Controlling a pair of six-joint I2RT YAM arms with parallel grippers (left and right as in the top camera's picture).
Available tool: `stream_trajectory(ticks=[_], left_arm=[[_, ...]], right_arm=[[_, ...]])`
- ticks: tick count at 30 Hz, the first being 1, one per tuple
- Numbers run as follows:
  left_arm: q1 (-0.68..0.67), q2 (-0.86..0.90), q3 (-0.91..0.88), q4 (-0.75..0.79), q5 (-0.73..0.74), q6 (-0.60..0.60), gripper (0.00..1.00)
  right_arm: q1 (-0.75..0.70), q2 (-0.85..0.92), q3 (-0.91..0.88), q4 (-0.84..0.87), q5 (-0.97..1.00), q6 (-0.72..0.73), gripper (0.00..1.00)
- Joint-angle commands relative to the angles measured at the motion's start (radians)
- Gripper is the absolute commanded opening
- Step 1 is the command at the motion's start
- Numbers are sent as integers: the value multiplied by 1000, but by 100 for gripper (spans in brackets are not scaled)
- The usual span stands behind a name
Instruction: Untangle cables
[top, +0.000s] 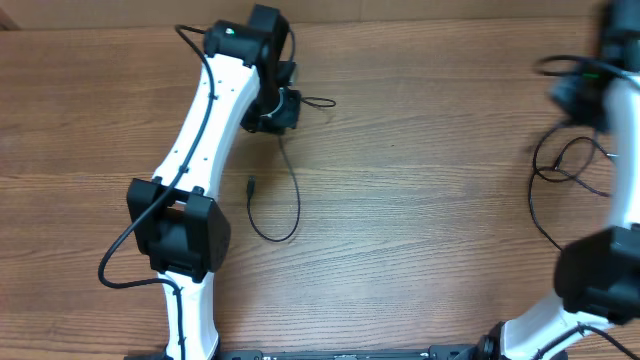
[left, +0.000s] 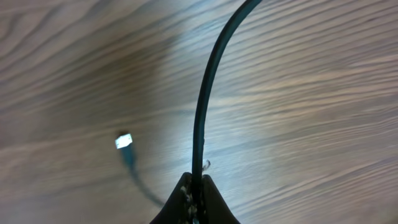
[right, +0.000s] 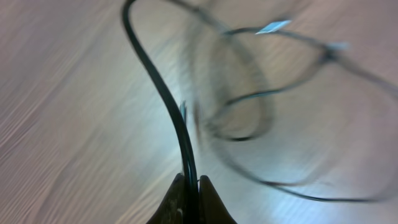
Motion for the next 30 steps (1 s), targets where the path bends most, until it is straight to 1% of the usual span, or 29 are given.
stream_trajectory(ticks=[1,3,4,6,7,8,9,10,12,13,15,18,22,25,27,30], left_arm=[[-54,5,-3,53,130,-14,4],[-80,5,-3,100,217,-14,4],[-93,5,-3,128,271,-13,4],[-119,5,-3,178,366,8,4],[-129,5,-3,198,389,28,7],[-136,4,-2,211,388,38,15],[-138,3,3,217,377,39,37],[-138,3,10,217,365,37,59],[-127,-5,26,208,336,16,70],[-116,-11,37,199,319,5,72],[-91,-24,60,179,283,2,73],[-43,-48,105,130,189,-21,73],[46,-97,123,29,42,-114,73],[100,-108,123,-37,-10,-172,74],[135,-108,123,-82,-16,-199,75],[178,-108,121,-118,-17,-202,81]], right_arm=[[-126,2,-10,-41,-58,-58,4],[-175,2,-16,-48,-136,-86,4],[-188,2,-16,-47,-187,-119,7],[-202,2,-16,-44,-314,-209,35],[-202,2,-16,-45,-378,-250,47],[-201,2,-16,-48,-440,-296,62],[-193,2,-16,-52,-490,-330,71],[-182,2,-16,-60,-541,-362,75],[-151,2,-16,-80,-612,-436,77],[-132,2,-16,-90,-616,-447,77],[-89,2,-16,-103,-615,-451,77],[-5,2,-16,-108,-614,-454,77],[144,2,-53,-60,-570,-453,78],[222,3,-107,-14,-557,-453,80],[282,3,-167,40,-558,-453,80],[364,3,-270,143,-521,-428,80]])
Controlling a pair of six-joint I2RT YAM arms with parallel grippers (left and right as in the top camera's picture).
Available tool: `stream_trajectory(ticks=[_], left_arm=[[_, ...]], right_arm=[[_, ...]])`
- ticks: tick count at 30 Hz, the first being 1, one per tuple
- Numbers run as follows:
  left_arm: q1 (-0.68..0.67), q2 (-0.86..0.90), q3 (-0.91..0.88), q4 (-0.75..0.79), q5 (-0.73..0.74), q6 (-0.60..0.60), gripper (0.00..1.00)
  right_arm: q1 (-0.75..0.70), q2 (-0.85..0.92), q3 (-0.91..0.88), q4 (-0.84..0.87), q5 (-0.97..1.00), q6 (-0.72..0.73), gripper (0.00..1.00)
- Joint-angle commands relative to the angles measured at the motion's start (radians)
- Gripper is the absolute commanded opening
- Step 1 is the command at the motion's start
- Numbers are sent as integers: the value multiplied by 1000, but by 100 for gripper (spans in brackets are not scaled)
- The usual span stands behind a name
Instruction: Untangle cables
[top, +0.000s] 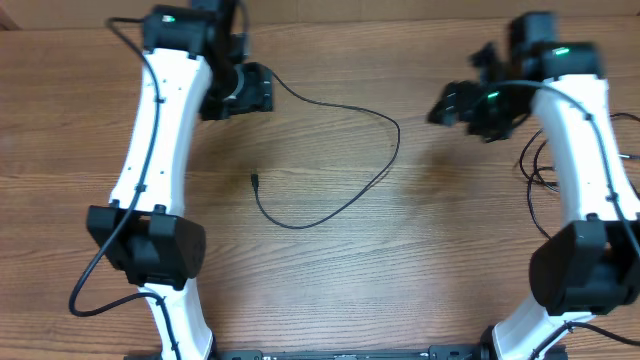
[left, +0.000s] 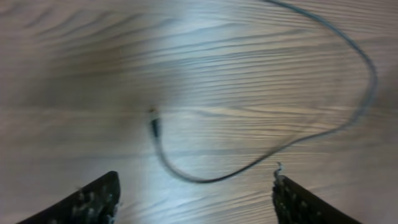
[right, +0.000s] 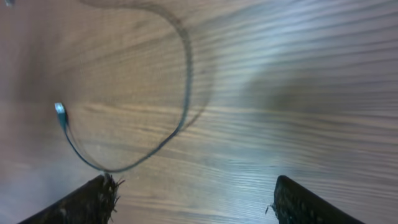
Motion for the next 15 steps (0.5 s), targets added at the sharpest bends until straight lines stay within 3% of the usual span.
stream_trajectory(ticks=[1,11,15], left_arm=[[30,-24,19,-21,-45,-51,82],[46,-24,19,-23,-44,-51,83],[45,-24,19,-27,-42,-51,83]], right_arm=[[78,1,-111,92,68,37,79],[223,1,-451,579,182,263,75],[243,1,-557,760,182,343,64]])
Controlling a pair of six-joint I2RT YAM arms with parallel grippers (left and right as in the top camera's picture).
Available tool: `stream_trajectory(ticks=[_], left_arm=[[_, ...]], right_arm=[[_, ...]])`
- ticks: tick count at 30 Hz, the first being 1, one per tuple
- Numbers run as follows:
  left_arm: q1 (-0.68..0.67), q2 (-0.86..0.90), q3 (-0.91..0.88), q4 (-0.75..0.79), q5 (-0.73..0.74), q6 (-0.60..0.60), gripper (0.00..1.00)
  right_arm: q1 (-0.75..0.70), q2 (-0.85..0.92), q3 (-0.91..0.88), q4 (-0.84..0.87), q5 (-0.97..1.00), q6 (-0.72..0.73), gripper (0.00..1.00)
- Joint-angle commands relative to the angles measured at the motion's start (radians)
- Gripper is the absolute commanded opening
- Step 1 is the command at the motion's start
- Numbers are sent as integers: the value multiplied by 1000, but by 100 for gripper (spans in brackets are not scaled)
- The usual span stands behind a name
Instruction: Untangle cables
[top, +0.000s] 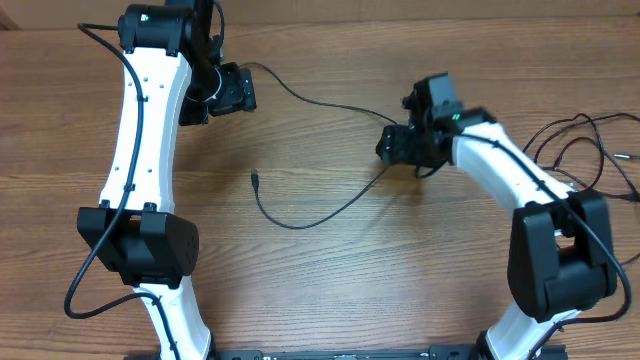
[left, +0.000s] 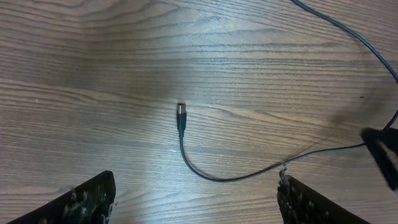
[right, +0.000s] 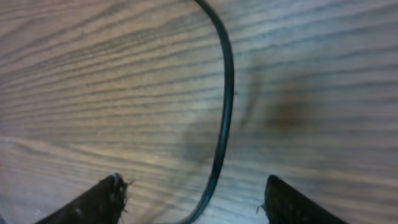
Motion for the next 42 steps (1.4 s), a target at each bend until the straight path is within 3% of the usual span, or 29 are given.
stream_trajectory(ticks=[1,4,7,12,18,25,33,34,35,37,39,42], left_arm=[[-3,-24,18,-3,-3,-11,83],[-3,-24,18,-2,-3,-11,83],[-3,-24,18,-3,-3,-10,83],[-3,-24,18,-10,-4,-8,83],[-3,-24,18,-20,-33,1,83],[-3,-24,18,-20,-32,1,83],[-3,-24,18,-12,-32,1,83],[-3,-24,18,-12,-33,1,83],[-3,-24,18,-13,-34,2,83],[-2,-24,18,-18,-50,1,83],[-1,-24,18,-29,-85,1,83],[0,-24,18,-49,-129,1,84]], right_arm=[[16,-3,-80,109,22,126,57],[18,-3,-120,179,22,185,37],[16,-4,-123,193,37,195,4],[-61,-9,-40,85,48,193,4],[-292,-21,327,-278,52,63,4],[-575,-21,747,-584,70,43,4],[-733,-18,778,-726,60,42,4],[-735,-18,769,-731,58,43,7],[-735,-18,768,-740,59,42,18],[-731,-17,767,-751,48,43,84],[-725,-17,767,-763,-11,27,99],[-706,-17,767,-785,-108,-47,100]])
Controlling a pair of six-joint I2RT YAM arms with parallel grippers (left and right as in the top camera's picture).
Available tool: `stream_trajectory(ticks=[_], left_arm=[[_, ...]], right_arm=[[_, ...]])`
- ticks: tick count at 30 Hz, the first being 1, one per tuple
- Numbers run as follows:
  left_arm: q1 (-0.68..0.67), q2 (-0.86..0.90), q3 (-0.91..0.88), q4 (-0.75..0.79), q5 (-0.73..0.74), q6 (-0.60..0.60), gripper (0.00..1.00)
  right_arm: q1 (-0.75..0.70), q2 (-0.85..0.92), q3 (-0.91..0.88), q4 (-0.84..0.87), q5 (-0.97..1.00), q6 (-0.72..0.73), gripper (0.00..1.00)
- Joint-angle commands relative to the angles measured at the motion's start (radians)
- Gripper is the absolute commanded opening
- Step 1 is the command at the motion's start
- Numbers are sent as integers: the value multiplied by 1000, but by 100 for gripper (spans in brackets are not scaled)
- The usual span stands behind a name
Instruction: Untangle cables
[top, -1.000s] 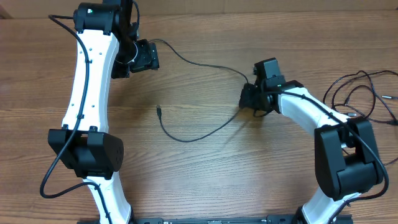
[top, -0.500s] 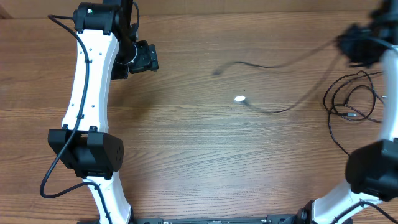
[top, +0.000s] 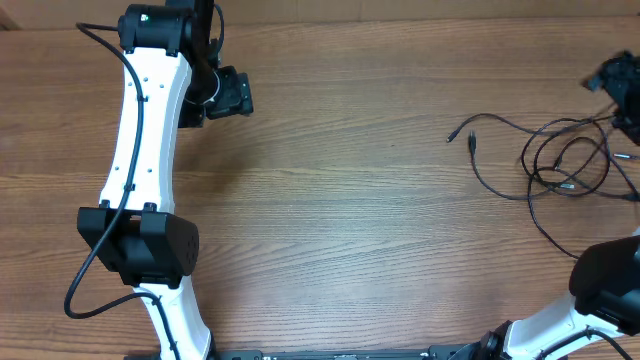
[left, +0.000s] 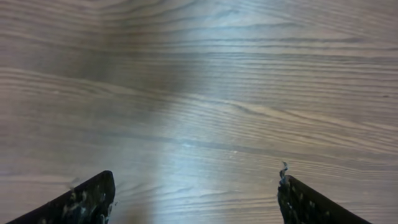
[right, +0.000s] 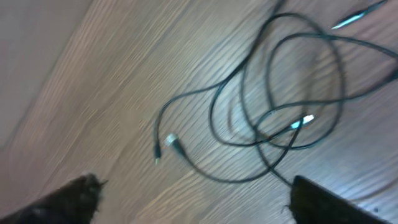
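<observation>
A tangle of thin black cables (top: 562, 165) lies at the table's right side. Two of its plug ends (top: 470, 140) reach out to the left. In the right wrist view the same loops (right: 280, 112) cross each other, with two plugs (right: 169, 140) at the lower left. My right gripper (top: 617, 86) hangs open at the far right edge, above the tangle and holding nothing (right: 199, 202). My left gripper (top: 232, 95) is open at the back left. It (left: 193, 199) sees only bare wood, no cable.
The brown wooden table (top: 350, 230) runs across the whole view. The left arm's own black hose (top: 95, 40) loops off its upper link at the back left. Some cable strands (top: 628, 160) run off the right edge.
My right gripper was open over the loose cable at the table's middle and is now open at the far right. That cable is gone from the middle. The left arm has not moved.
Both grippers were first shut on cable, left at the back left, right by the tangle. Then both were open and one cable lay curved across the middle. My right gripper then stood over its bend. Now all cable lies at the right.
</observation>
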Motion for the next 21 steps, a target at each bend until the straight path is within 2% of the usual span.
stream_trajectory(ticks=[1,5,6,12,15,21], left_arm=[[0,-24,18,-24,-87,1,85],[10,-24,18,-83,-141,-3,87],[14,-24,14,-83,-135,5,95],[27,-32,-15,-83,-56,26,100],[27,-68,-103,-83,-84,28,100],[28,-203,-330,-83,-158,23,100]], right_arm=[[34,-5,-4,-24,-113,-66,100],[125,-5,-4,-98,-69,-123,100],[144,-5,-4,-113,-51,-127,100],[298,-5,-4,-209,57,-133,100],[348,-5,-4,-242,66,-133,100],[360,-5,-5,-276,69,-129,100]])
